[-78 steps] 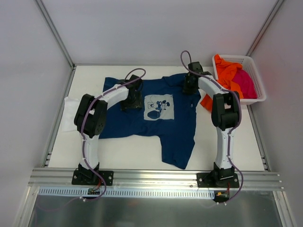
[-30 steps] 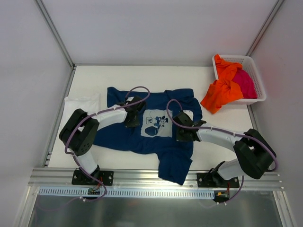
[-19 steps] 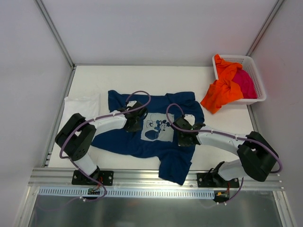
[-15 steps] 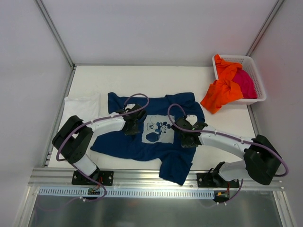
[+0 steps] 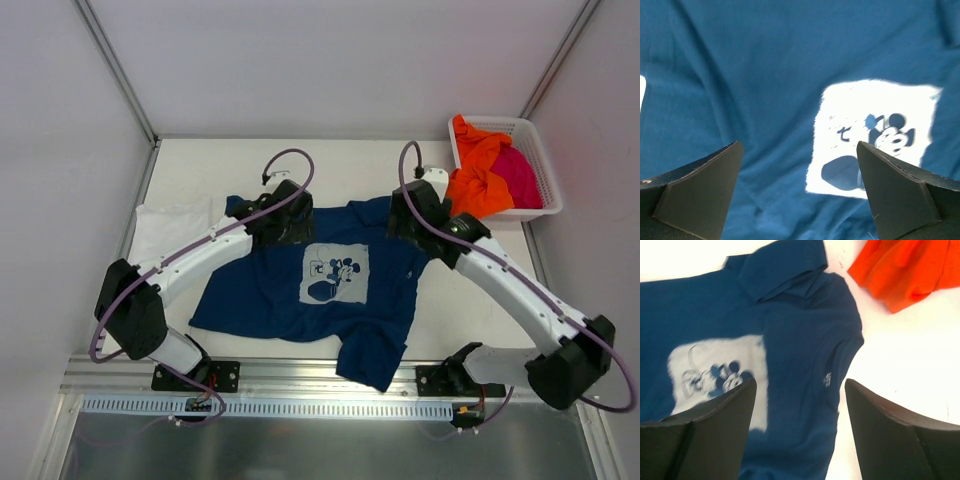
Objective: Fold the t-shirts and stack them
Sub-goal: Flatten out the tshirt
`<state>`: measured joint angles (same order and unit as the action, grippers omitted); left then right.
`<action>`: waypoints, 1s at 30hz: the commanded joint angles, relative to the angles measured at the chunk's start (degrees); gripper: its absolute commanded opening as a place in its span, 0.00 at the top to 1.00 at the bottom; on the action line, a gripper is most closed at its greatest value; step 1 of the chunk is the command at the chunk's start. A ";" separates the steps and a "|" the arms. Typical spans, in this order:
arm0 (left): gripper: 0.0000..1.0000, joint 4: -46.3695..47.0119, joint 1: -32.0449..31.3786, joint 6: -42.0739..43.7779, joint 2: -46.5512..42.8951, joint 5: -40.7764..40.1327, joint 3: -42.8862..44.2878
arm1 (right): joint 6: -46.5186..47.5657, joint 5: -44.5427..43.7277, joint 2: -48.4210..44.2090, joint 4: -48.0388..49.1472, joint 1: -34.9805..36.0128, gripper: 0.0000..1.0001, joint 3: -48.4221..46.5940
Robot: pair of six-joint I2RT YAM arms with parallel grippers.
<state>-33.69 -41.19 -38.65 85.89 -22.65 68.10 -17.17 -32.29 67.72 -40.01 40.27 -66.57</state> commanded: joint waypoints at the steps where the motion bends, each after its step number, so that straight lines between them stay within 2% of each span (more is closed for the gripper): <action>1: 0.01 -1.38 0.41 3.67 2.34 -0.29 3.97 | 6.88 9.68 8.02 8.00 -8.07 0.25 -0.32; 5: 0.01 0.54 1.11 4.55 3.15 1.29 4.07 | 8.73 17.86 19.35 12.58 -14.86 0.28 -5.83; 7: 0.01 3.09 1.90 5.34 2.01 3.04 1.09 | 9.43 23.13 26.01 14.86 -17.75 0.32 -9.79; 14: 0.01 4.95 5.15 6.04 -2.56 4.19 -4.54 | 11.89 25.70 39.31 15.66 -21.46 0.40 -20.79; 19: 0.01 5.48 8.49 6.31 -3.18 5.95 -6.13 | 11.10 28.16 44.42 14.61 -22.96 0.43 -24.93; 30: 0.01 6.01 9.64 6.57 -3.18 6.83 -7.45 | 11.01 28.08 48.73 13.64 -22.78 0.46 -24.23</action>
<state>-28.36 -32.14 -33.39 84.60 -16.73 61.25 -6.79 -4.64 117.03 -25.98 17.41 -90.00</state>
